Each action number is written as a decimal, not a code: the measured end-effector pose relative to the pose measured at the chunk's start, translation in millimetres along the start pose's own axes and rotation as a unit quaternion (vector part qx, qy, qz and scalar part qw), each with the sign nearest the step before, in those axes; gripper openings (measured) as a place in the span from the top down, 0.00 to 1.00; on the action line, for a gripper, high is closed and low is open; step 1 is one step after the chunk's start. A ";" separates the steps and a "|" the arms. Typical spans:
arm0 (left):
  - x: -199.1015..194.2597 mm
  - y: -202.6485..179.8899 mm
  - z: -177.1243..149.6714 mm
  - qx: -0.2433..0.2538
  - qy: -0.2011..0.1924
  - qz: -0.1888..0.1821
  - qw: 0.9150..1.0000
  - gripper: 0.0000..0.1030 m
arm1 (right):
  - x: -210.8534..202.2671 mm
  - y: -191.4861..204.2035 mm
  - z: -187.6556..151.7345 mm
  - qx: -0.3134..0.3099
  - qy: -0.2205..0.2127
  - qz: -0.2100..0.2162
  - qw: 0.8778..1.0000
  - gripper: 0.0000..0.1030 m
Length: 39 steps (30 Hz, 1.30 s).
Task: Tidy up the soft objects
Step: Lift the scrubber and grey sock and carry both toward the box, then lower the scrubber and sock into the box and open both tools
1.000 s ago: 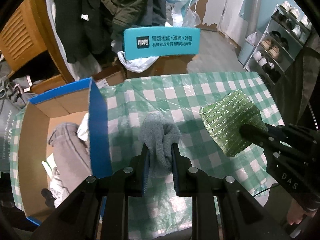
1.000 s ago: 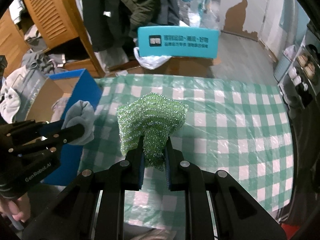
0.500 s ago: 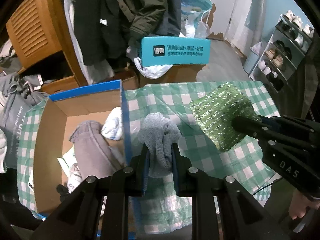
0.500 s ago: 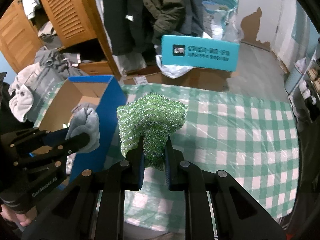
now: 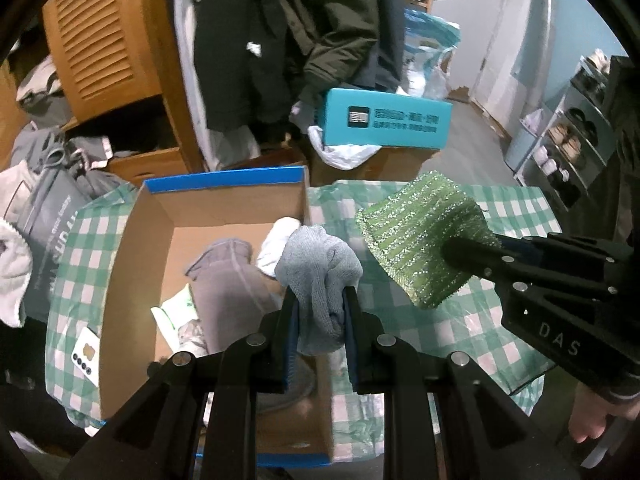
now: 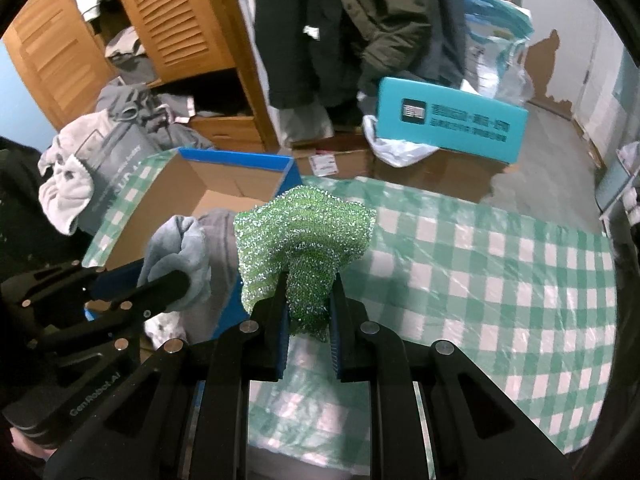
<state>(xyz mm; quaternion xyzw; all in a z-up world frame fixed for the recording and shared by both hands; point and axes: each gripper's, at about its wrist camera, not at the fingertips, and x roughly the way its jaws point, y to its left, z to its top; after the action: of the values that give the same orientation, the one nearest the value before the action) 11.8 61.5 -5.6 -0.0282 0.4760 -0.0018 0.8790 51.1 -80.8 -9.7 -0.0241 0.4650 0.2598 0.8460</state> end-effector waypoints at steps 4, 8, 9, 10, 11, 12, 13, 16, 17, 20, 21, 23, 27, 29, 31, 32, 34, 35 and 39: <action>1.6 21.8 -2.8 -0.024 0.005 -0.001 1.000 0.81 | 8.6 14.8 5.8 -0.009 0.007 0.010 1.000 0.86; 5.0 43.0 -5.1 -0.044 0.013 0.009 0.999 0.81 | 19.1 28.7 10.7 -0.012 0.017 0.022 1.000 0.86; 5.7 47.4 -5.9 -0.049 0.014 0.011 0.999 0.81 | 21.2 31.7 11.7 -0.014 0.019 0.024 0.999 0.86; 6.5 52.9 -6.7 -0.055 0.016 0.014 0.998 0.81 | 24.2 37.2 12.9 -0.019 0.021 0.025 0.999 0.86; 7.7 59.1 -7.8 -0.061 0.018 0.017 0.998 0.81 | 25.9 40.7 13.6 -0.022 0.023 0.026 0.999 0.86; 8.3 62.5 -8.8 -0.064 0.018 0.019 0.998 0.81 | 29.0 46.0 14.4 -0.028 0.026 0.028 0.999 0.86; 8.8 66.8 -10.8 -0.066 0.019 0.025 0.997 0.81 | 31.7 50.5 14.8 -0.033 0.029 0.029 0.999 0.86; 12.0 77.8 -15.2 -0.074 0.025 0.033 0.996 0.81 | 40.0 61.8 15.0 -0.044 0.037 0.030 0.998 0.86; 13.3 81.2 -16.8 -0.077 0.028 0.034 0.996 0.81 | 42.5 64.7 14.7 -0.047 0.040 0.031 0.998 0.86; 15.9 90.1 -20.5 -0.088 0.034 0.036 0.995 0.80 | 49.6 73.8 14.4 -0.056 0.047 0.030 0.997 0.86; 16.1 90.9 -21.3 -0.088 0.035 0.038 0.995 0.80 | 52.4 77.2 14.3 -0.059 0.050 0.031 0.997 0.86; 16.6 91.8 -23.4 -0.088 0.036 0.045 0.994 0.80 | 57.0 82.4 15.0 -0.063 0.053 0.032 0.996 0.86; 15.9 90.2 -25.4 -0.085 0.035 0.049 0.995 0.78 | 65.3 90.2 15.9 -0.070 0.060 0.036 0.995 0.85; 17.7 90.7 -25.5 -0.085 0.036 0.054 0.994 0.77 | 68.6 92.6 16.2 -0.072 0.063 0.038 0.995 0.83; 20.8 93.9 -26.0 -0.090 0.040 0.061 0.993 0.75 | 70.8 92.8 16.4 -0.070 0.065 0.040 0.995 0.80; 22.5 96.4 -26.2 -0.094 0.044 0.064 0.993 0.73 | 71.8 92.4 16.7 -0.069 0.065 0.041 0.995 0.78; 24.4 101.6 -26.5 -0.106 0.047 0.065 0.991 0.73 | 73.3 92.1 17.5 -0.066 0.067 0.042 0.995 0.68; 24.7 104.0 -26.8 -0.111 0.048 0.065 0.991 0.72 | 73.2 91.3 17.8 -0.064 0.067 0.042 0.995 0.62; 23.4 106.1 -26.5 -0.118 0.046 0.065 0.990 0.63 | 71.2 87.8 19.5 -0.059 0.065 0.046 0.995 0.60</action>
<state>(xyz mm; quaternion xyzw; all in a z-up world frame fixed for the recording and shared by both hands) -0.1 165.4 -45.1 -0.1005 0.5137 0.1104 0.8449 56.4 30.2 -37.9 -0.0691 0.5040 0.3233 0.7979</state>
